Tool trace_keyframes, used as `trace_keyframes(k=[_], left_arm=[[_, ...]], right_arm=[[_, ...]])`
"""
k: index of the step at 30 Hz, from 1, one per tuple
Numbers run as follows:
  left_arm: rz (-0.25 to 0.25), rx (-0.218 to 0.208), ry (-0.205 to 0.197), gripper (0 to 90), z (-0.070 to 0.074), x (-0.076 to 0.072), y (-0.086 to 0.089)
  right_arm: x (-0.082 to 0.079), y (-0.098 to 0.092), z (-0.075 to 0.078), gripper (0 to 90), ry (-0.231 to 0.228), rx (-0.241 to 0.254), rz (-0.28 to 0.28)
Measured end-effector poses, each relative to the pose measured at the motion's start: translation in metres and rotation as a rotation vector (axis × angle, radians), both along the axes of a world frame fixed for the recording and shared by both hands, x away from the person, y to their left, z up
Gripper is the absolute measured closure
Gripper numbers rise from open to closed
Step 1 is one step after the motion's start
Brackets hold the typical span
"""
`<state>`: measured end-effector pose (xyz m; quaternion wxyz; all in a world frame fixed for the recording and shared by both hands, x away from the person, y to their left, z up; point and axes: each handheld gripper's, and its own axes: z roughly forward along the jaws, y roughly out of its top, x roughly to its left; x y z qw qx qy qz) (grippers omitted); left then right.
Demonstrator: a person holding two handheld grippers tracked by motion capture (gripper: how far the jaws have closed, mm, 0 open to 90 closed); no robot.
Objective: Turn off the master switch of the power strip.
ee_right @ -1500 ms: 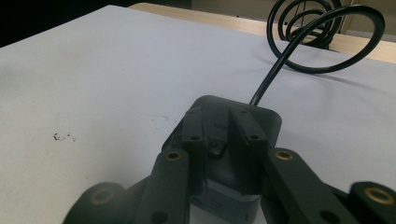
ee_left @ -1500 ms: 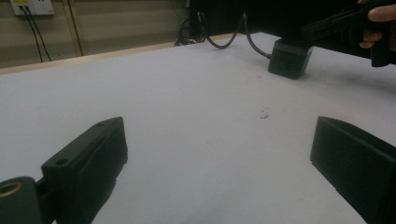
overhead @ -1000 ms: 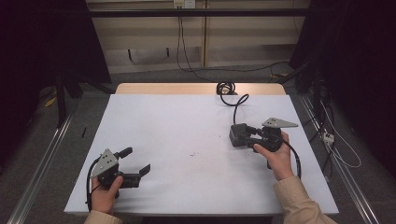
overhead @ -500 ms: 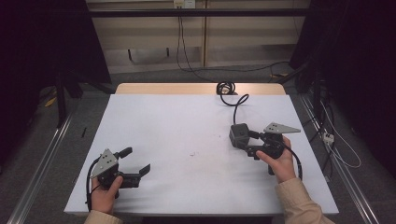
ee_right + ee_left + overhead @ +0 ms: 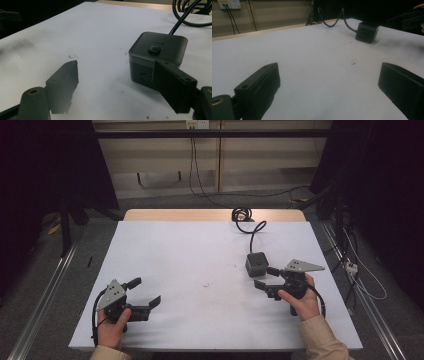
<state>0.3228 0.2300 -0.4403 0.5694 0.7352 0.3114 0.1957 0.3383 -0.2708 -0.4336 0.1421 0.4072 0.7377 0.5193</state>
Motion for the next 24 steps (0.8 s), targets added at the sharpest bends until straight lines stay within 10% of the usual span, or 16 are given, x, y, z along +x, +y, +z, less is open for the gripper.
trace_keyframes(k=[24], left_arm=[[-0.001,-0.005,-0.004,3.7,0.001,-0.001,0.000]], right_arm=[[-0.024,-0.006,-0.006,19.7,-0.012,-0.058,0.014]])
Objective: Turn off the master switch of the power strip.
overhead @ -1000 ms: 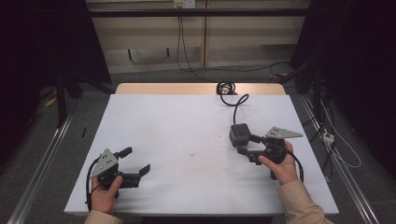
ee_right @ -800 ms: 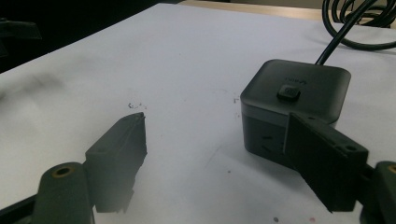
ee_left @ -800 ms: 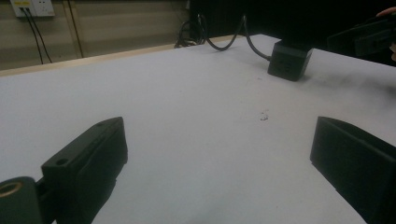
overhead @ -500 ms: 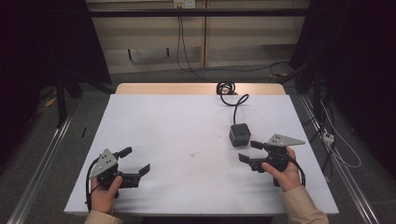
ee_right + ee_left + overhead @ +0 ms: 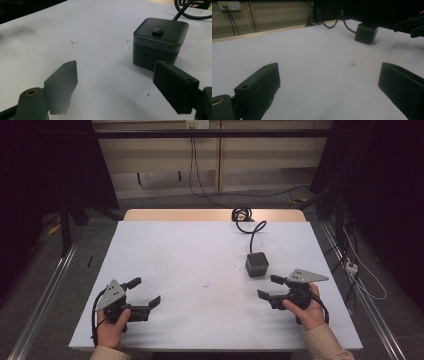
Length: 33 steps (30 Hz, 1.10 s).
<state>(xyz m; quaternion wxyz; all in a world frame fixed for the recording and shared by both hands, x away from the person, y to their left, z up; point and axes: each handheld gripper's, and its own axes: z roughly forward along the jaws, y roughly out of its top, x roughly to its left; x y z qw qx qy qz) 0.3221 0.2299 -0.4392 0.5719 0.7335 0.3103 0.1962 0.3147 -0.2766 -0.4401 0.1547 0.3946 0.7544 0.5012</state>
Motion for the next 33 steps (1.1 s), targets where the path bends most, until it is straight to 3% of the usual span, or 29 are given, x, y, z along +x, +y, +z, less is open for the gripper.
trace_keyframes(k=[33], left_arm=[[0.003,-0.004,0.000,3.7,0.000,0.000,-0.001]], right_arm=[[-0.020,-0.026,-0.004,19.8,-0.005,-0.006,-0.042]])
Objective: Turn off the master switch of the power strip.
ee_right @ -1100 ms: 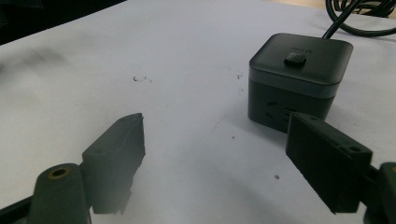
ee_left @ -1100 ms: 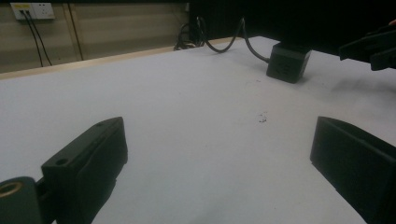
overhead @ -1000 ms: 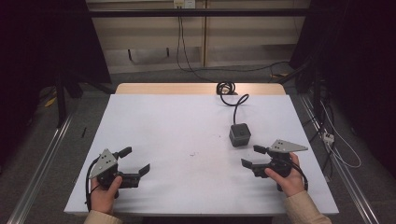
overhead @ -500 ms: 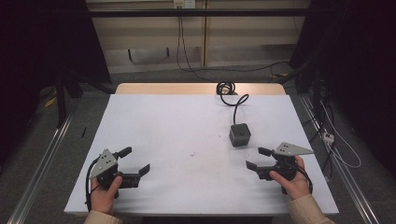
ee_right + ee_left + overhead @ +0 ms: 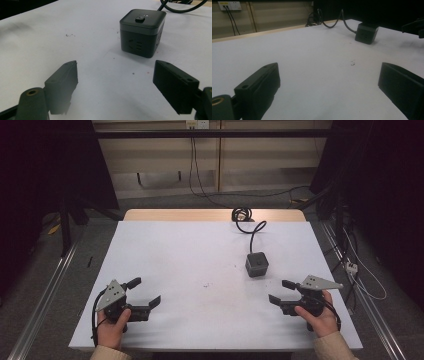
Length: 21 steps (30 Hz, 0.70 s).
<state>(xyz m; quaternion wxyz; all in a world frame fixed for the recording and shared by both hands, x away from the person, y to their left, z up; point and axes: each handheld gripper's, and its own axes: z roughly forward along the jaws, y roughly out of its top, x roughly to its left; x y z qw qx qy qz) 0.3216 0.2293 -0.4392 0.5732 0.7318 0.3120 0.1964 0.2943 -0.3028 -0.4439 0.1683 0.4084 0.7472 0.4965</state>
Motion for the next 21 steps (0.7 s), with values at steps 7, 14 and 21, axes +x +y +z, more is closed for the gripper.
trace_keyframes(k=[7,14,21], left_arm=[[-0.001,0.000,0.001,3.7,0.0000,-0.0001,0.0002],[-0.001,0.006,0.000,3.7,0.0000,0.0001,0.0003],[-0.001,0.006,0.003,3.7,-0.0002,0.0003,-0.0001]], right_arm=[[-0.0036,-0.0043,-0.0016,19.7,0.000,-0.007,-0.007],[-0.0059,-0.0068,-0.0038,19.7,0.004,-0.013,-0.009],[-0.0071,-0.0081,-0.0053,19.0,0.003,-0.022,-0.020]])
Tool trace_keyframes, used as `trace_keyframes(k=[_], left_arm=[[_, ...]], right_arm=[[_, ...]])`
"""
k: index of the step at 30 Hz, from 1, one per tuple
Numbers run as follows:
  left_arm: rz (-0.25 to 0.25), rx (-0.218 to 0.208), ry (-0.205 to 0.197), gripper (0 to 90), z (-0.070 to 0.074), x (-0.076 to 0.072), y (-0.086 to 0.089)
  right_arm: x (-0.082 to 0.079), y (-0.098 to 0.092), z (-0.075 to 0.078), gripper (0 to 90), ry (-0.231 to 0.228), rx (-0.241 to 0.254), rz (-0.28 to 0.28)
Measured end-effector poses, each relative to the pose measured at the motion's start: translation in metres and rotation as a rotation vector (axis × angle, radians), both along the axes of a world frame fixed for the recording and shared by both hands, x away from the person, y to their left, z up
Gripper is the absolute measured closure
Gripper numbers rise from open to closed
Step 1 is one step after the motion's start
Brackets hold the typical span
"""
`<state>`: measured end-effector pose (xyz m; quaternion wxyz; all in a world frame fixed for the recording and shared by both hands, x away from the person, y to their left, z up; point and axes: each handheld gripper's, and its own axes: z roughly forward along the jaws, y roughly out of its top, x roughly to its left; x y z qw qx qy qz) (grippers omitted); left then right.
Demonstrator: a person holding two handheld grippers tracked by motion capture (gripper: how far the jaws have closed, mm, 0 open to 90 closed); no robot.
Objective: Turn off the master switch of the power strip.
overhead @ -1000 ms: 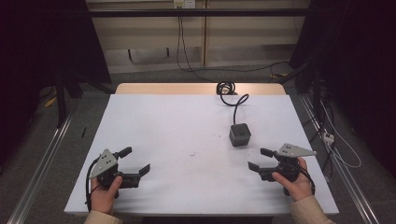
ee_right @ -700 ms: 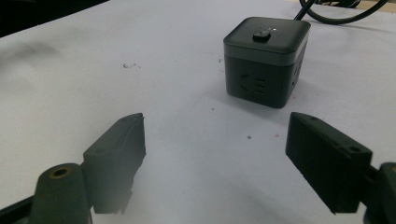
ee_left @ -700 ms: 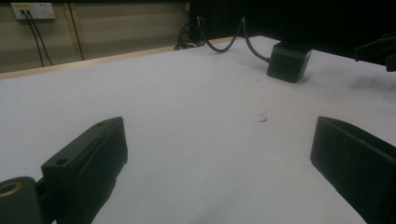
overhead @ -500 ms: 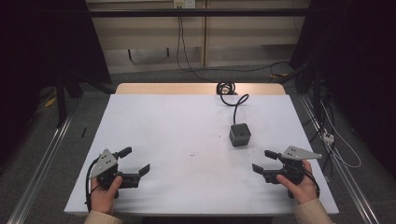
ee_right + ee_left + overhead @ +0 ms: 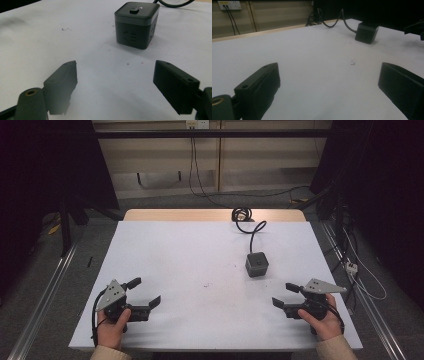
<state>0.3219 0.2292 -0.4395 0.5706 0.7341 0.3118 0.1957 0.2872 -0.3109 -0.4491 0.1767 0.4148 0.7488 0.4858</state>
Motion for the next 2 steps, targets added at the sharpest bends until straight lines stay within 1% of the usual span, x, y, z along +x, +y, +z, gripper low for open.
trace_keyframes(k=[2], left_arm=[[0.000,0.000,0.001,3.7,-0.0001,0.0002,-0.0001]], right_arm=[[0.0001,-0.0004,0.0000,18.7,0.000,-0.007,-0.006]])
